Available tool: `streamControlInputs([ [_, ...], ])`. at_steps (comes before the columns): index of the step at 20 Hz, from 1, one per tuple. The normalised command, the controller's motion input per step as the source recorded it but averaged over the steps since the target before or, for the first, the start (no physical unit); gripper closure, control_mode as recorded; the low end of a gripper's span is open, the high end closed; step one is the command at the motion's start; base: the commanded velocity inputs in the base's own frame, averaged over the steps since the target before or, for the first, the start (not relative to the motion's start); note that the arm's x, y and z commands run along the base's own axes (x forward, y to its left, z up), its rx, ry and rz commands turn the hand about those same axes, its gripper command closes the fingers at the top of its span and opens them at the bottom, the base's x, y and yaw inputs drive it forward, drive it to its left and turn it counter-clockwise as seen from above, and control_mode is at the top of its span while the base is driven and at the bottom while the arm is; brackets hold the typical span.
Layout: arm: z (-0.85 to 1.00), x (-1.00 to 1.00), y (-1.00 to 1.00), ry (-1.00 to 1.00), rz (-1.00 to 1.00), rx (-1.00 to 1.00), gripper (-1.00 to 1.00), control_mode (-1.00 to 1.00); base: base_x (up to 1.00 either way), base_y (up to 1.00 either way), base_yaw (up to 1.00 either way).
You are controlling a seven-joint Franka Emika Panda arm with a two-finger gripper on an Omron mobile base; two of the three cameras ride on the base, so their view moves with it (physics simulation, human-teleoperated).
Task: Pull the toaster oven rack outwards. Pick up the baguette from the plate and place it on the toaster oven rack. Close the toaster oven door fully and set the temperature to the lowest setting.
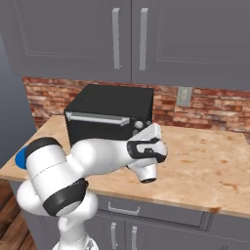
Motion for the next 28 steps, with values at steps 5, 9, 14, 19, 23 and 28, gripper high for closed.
streamControlInputs([
  [5, 0.00, 0.13, 0.13, 0.03, -0.02, 0.00, 1.00, -1.00, 0.00, 0.00, 0.00],
  [9, 0.00, 0.02, 0.36, 0.01, -0.02, -0.01, 1.00, -1.00, 0.00, 0.00, 0.00],
  [14, 0.04, 0.06, 0.35, 0.00, -0.03, -0.02, 1.00, -1.00, 0.00, 0.00, 0.00],
  [19, 0.09, 0.24, 0.09, 0.01, -0.02, -0.01, 1.00, -1.00, 0.00, 0.00, 0.00],
  [23, 0.06, 0.34, 0.00, 0.03, -0.01, -0.03, 1.00, -1.00, 0.00, 0.00, 0.00],
  [28, 0.01, 0.33, -0.05, 0.00, 0.00, -0.15, 1.00, -1.00, 0.00, 0.00, 0.00],
])
